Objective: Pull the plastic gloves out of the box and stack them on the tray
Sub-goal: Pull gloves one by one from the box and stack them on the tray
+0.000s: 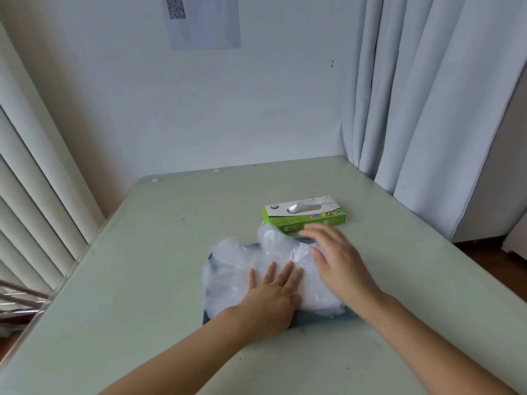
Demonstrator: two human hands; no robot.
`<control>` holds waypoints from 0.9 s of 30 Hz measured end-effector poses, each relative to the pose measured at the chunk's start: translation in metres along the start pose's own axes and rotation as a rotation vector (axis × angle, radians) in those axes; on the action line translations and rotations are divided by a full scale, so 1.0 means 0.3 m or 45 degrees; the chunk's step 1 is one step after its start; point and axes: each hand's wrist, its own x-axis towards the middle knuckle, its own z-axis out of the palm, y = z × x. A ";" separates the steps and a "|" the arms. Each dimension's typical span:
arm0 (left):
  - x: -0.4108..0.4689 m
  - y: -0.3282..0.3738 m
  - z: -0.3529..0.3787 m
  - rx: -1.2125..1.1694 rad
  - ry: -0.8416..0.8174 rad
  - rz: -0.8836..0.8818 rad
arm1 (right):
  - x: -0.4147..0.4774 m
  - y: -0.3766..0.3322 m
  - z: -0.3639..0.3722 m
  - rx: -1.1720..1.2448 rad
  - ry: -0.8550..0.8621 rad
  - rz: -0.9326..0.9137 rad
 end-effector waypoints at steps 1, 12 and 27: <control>-0.003 0.001 -0.005 0.016 -0.033 -0.011 | -0.007 -0.017 0.026 0.105 -0.128 -0.052; -0.028 -0.097 0.038 -0.026 0.061 -0.198 | -0.049 0.028 0.064 -0.290 -1.098 0.113; 0.038 -0.073 -0.130 0.087 0.237 0.173 | -0.031 0.031 0.038 -0.349 -1.233 0.149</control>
